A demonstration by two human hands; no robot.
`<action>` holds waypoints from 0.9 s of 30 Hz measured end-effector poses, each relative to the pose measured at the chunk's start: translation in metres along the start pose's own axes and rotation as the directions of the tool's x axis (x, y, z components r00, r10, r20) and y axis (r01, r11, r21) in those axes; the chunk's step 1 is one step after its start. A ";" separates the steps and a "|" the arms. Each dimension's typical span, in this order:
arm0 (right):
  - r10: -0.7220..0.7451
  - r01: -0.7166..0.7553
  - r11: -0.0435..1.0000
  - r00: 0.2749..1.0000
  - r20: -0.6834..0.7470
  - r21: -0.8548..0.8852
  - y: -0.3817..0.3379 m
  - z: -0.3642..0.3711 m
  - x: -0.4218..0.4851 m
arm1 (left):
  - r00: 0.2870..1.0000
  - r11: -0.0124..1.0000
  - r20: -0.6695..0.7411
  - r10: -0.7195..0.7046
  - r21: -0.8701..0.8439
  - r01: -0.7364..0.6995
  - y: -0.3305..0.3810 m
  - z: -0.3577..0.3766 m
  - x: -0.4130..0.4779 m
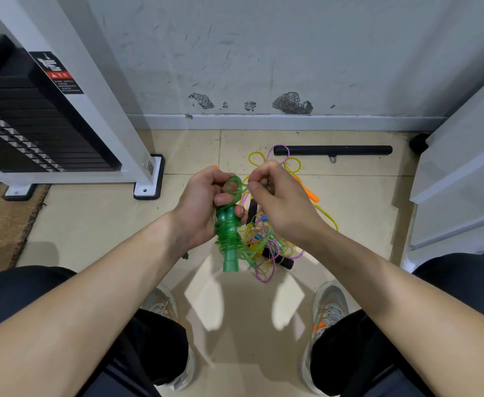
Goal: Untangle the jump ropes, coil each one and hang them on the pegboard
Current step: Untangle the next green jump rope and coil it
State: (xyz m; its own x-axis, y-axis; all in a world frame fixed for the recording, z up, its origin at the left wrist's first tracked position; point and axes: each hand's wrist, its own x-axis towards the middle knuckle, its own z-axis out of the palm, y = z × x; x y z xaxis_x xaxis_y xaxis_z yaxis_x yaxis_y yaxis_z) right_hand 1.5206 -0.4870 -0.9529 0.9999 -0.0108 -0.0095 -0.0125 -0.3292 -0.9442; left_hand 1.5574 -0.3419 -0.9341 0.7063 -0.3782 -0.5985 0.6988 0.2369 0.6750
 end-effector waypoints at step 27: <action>0.226 -0.256 0.907 0.966 0.129 0.334 0.003 -0.012 0.007 | 0.994 0.983 -0.051 0.093 0.160 -0.084 -0.014 0.001 0.009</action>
State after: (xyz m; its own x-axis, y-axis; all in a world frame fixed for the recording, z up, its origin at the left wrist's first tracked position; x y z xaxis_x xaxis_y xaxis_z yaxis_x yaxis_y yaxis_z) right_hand 1.5276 -0.4990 -0.9517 0.9636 0.0371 -0.2646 -0.2654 0.0194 -0.9639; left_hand 1.5541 -0.3492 -0.9485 0.7731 -0.3082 -0.5544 0.6099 0.1212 0.7832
